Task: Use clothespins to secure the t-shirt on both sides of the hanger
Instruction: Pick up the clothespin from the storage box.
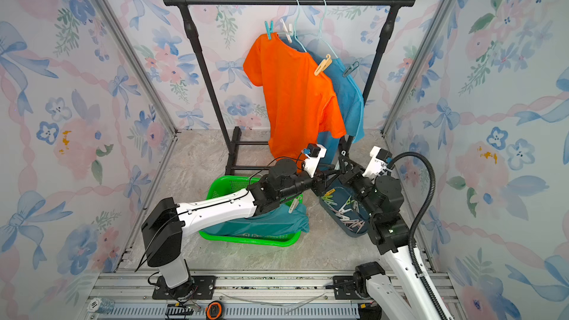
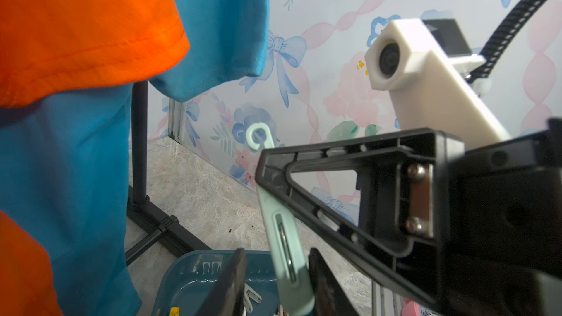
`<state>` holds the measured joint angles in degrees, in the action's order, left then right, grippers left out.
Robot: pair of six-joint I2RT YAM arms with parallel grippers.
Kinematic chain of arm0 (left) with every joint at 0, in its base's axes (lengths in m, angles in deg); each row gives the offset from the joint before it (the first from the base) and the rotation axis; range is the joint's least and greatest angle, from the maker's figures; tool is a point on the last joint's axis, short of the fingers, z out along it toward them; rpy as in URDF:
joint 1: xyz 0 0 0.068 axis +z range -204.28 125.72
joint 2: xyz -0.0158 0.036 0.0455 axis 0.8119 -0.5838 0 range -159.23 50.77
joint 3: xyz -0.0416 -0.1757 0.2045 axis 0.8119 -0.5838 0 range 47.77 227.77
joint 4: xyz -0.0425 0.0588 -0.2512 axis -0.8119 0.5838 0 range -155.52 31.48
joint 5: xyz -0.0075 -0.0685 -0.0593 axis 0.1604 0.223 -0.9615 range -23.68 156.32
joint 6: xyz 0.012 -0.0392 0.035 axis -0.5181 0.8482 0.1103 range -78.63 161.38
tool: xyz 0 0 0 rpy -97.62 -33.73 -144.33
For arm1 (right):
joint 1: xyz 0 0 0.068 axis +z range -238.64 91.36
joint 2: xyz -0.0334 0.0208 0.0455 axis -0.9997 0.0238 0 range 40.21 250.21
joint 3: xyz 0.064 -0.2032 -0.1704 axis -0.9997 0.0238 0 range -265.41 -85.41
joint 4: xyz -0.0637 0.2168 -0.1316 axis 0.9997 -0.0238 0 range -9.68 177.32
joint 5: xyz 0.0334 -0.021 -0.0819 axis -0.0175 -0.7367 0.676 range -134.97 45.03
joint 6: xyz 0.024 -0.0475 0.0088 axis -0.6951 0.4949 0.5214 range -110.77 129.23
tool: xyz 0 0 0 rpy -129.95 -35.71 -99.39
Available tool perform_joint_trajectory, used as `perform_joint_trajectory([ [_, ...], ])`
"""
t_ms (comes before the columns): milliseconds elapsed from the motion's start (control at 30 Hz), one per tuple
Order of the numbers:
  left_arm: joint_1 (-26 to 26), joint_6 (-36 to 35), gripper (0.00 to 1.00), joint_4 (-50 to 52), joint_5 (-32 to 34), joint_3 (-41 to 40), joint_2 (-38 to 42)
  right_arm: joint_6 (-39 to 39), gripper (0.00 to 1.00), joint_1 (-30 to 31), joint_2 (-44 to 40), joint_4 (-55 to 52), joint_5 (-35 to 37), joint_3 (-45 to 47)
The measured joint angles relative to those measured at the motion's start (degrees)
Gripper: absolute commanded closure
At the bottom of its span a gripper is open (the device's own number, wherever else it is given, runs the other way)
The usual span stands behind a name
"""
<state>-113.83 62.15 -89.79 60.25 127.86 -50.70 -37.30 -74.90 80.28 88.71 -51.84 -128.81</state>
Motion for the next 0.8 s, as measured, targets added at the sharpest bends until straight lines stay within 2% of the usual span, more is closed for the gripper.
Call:
perform_joint_trajectory([
  [300,0.1,-0.2,0.89,0.2,0.1,1.2,-0.7,-0.9,1.00,0.0,-0.4,0.2,0.2,0.1],
  [367,0.1,-0.6,0.93,0.2,0.2,1.2,-0.7,-0.9,0.97,0.0,-0.6,0.2,0.3,0.2],
  [500,0.3,-1.5,0.95,0.4,0.7,1.0,-0.7,-1.1,0.74,0.0,-1.0,-0.7,-0.2,0.2],
  [633,2.0,-3.2,0.97,0.9,2.0,-2.1,1.1,-0.8,0.36,0.2,-1.6,-2.5,-1.5,-0.7],
  [733,3.5,-4.5,0.97,1.7,2.9,-6.4,5.1,-0.2,0.17,0.2,-1.6,-4.8,-2.6,-2.7],
  [800,4.4,-5.7,0.97,1.6,3.9,-9.2,8.4,0.2,0.09,0.2,-1.5,-6.0,-3.7,-4.1],
])
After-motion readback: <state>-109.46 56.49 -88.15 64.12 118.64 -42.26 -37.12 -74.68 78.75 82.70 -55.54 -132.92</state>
